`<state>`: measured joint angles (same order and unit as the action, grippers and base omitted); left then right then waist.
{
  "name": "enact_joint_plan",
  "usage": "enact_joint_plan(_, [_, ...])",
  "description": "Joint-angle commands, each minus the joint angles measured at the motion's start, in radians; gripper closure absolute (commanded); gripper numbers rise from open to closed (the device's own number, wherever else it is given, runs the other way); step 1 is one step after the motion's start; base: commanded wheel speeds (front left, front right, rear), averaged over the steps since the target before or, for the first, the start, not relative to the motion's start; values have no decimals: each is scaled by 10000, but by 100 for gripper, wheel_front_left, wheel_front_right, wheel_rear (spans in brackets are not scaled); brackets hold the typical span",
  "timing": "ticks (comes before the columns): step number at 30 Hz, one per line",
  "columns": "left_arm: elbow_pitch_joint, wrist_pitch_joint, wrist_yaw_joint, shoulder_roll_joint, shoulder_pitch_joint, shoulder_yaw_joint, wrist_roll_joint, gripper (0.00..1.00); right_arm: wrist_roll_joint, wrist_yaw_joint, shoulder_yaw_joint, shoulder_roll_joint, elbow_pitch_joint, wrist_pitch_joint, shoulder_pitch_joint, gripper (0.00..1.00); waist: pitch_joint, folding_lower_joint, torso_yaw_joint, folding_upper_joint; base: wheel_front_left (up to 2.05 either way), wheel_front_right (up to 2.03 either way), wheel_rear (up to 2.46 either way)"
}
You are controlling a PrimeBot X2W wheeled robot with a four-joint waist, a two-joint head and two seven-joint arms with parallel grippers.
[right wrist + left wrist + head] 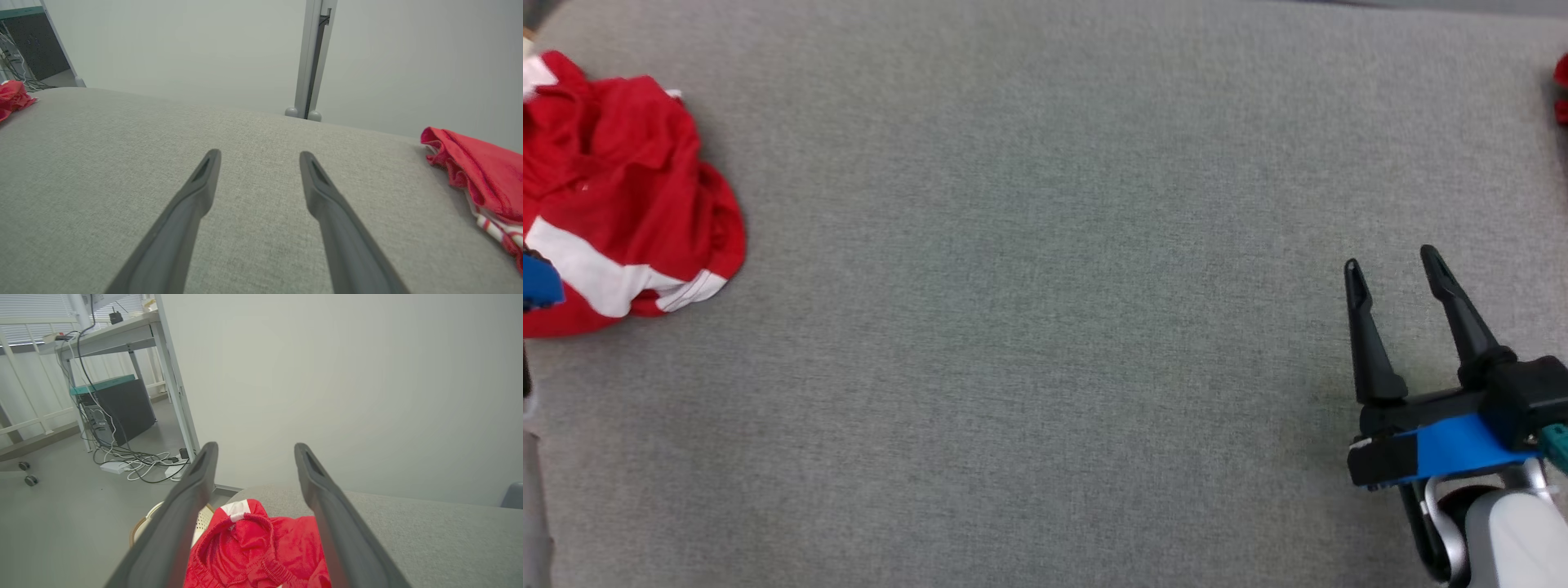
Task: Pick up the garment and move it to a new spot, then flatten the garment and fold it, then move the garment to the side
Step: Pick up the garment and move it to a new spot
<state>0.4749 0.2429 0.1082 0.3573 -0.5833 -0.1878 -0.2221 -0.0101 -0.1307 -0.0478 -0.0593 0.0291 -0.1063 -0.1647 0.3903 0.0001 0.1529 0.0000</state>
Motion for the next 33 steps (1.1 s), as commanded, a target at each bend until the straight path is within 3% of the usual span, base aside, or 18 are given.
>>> enact_joint_plan(1, [480,-149,74,322,-683,-40,-153,0,-79,-1,-122,-91,331,65,-194,0,349,-1,-198,0,0,0,0])
enact_joint_plan(10, [2998,-1119,229,1110,-2331,490,-873,0,-352,-1,-582,-144,1518,350,-143,0,1553,-1,-733,0,0,0,0])
enact_joint_plan(22, [5627,-3765,226,817,-2651,1886,-2160,0,-383,-1,-632,-96,1649,400,-241,0,1672,-1,-698,0,0,0,0])
enact_joint_plan(25, [5676,-3892,227,886,-2677,2186,-2424,0,-368,-1,-572,-87,1605,388,-309,0,1602,-1,-669,0,0,0,0])
enact_joint_plan(27, [5603,-3694,227,964,-2655,2344,-2584,63,-361,-1,-509,-78,1537,371,-328,0,1516,-1,-670,0,0,0,0])
enact_joint_plan(29, [5489,-3411,227,1106,-2635,2530,-2707,100,-324,-1,-438,-69,1443,328,-360,0,1391,-1,-691,0,0,0,0])
enact_joint_plan(33, [5252,-2690,228,1306,-2683,2855,-2860,100,-211,-1,-406,-58,1181,205,-327,0,979,-1,-795,0,0,0,0])
